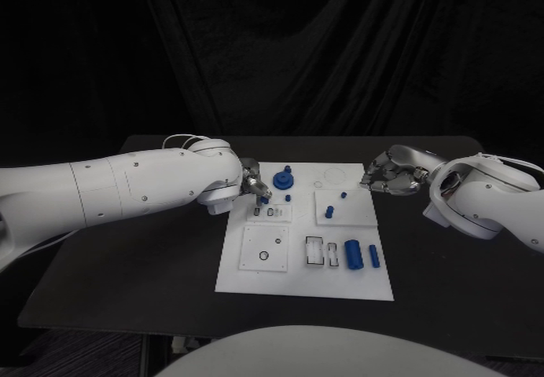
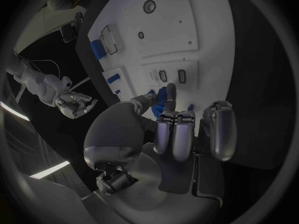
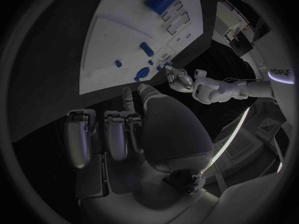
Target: Assemble the parts on the task board
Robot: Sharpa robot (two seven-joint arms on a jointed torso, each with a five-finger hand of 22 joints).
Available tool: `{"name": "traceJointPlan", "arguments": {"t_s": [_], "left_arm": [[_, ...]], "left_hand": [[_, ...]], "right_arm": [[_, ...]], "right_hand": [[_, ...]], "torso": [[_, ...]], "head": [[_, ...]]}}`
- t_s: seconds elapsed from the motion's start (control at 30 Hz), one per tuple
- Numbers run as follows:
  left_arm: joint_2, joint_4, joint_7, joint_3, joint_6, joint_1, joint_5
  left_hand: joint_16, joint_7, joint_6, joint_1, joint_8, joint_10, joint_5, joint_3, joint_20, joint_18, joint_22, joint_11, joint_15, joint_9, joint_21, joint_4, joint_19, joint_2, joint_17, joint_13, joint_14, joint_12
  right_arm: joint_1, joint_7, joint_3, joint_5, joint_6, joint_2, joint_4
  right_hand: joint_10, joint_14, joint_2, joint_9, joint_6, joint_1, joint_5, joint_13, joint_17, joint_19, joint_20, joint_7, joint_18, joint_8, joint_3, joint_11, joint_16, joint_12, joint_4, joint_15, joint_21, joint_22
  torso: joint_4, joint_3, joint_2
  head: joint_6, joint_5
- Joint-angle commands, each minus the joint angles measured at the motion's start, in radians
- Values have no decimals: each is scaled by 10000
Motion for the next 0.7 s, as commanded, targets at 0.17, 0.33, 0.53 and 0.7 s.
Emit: {"name": "traceJointPlan", "arguments": {"t_s": [0.17, 0.33, 0.53, 0.7], "left_arm": [[-96, 81, -11, 8, -584, -105, 69], [-142, 67, -33, 8, -709, -172, 69], [-163, 118, -77, 8, -586, -212, 69], [-159, 152, -77, 8, -630, -253, 430]], "left_hand": [[26, -251, 375, -128, 82, 1055, -16, 339, -102, 38, 1980, -95, -96, 38, 65, -270, 128, 21, 2635, 2634, 1038, 26], [26, -303, 474, -174, 97, 1055, -16, 356, -139, 30, 1986, -144, -140, 70, 96, -310, 162, -22, 2635, 2634, 1038, 26], [26, -339, 561, -214, 106, 1055, -7, 386, -179, 29, 1983, -184, -181, 96, 96, -350, 183, -50, 2635, 2634, 1038, 26], [26, -360, 607, -226, 74, 1055, 72, 486, -220, 38, 1963, -217, -217, 103, 40, -401, 183, -14, 2635, 2634, 1038, 26]], "right_arm": [[-24, -206, 6, 14, 77, -5, 19], [-24, -209, 6, 62, 73, -1, 12], [-24, -214, 6, 77, 60, 1, 9], [-23, -202, 6, 81, 42, 16, -2]], "right_hand": [[1060, 1030, 20, 4, 71, 54, 122, 2634, 2635, 806, 73, -18, -48, 33, 72, 28, 29, -24, -15, 56, -52, 2481], [1060, 1030, 14, 1, 63, 63, 147, 2634, 2635, 800, 72, -17, -45, 29, 77, 26, 29, -24, -18, 55, -62, 2477], [1060, 1030, 7, -3, 53, 75, 175, 2634, 2635, 803, 70, -15, -47, 24, 84, 26, 29, -24, -21, 53, -56, 2479], [1060, 1030, 1, -9, 41, 99, 220, 2634, 2635, 801, 68, -14, -46, 18, 98, 26, 29, -24, -28, 51, -60, 2478]], "torso": [[-8, 0, 3], [-15, -2, 8], [-16, 13, -16], [-7, 1, -15]], "head": [[-2, 12], [-2, 26], [-2, -5], [-2, 17]]}}
